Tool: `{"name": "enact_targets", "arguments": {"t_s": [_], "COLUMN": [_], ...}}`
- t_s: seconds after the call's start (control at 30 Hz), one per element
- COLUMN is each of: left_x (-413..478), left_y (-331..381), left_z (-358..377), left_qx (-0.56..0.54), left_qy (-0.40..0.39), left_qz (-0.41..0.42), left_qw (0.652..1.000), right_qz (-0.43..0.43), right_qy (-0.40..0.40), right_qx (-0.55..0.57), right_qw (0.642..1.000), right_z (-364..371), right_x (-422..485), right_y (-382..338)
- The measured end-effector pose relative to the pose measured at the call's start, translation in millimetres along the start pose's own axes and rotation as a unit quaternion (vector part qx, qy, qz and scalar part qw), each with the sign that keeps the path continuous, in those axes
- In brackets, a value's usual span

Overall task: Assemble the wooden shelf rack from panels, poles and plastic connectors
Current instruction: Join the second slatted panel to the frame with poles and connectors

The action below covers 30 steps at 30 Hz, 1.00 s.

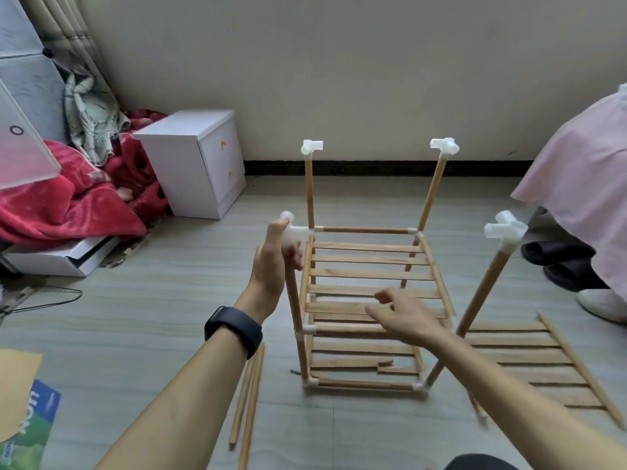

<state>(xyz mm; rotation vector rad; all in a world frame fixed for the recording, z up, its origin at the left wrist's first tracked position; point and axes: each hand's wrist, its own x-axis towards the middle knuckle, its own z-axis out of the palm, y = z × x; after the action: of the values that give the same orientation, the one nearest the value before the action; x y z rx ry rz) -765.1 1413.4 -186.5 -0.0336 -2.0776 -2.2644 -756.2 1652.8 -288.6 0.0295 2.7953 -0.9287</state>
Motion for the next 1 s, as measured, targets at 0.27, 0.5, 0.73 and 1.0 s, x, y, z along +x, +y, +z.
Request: {"name": "enact_targets", "arguments": {"t_s": [0.27,0.5,0.73,1.0], "left_x": [12.6,11.2,6.8,-11.8], "left_y": [-21.4,-21.1,-27.9,-156.3], "left_z": [6.4,15.5,16.6,-56.1], "left_qx": [-0.046,-0.048,-0.045,0.186], "left_qy": [0.034,0.082,0.041,0.139], "left_qz": [0.029,0.050,0.071,-0.153], "left_qw": [0.998,0.994,0.996,0.961], "right_qz": [-0.029,-0.043,-0.033,-0.090], "right_qy": [-0.017,0.066,0.030,0.008], "right_qx": [-0.259,-0.286,-0.278,-0.273], "right_qw": [0.965,0.955,0.960,0.958], "right_z": [80.9,90.4,82.0,92.9], "right_x": [32.0,41.6,41.0,45.8], "right_y": [30.7,23.5,19.2,-12.4]}}
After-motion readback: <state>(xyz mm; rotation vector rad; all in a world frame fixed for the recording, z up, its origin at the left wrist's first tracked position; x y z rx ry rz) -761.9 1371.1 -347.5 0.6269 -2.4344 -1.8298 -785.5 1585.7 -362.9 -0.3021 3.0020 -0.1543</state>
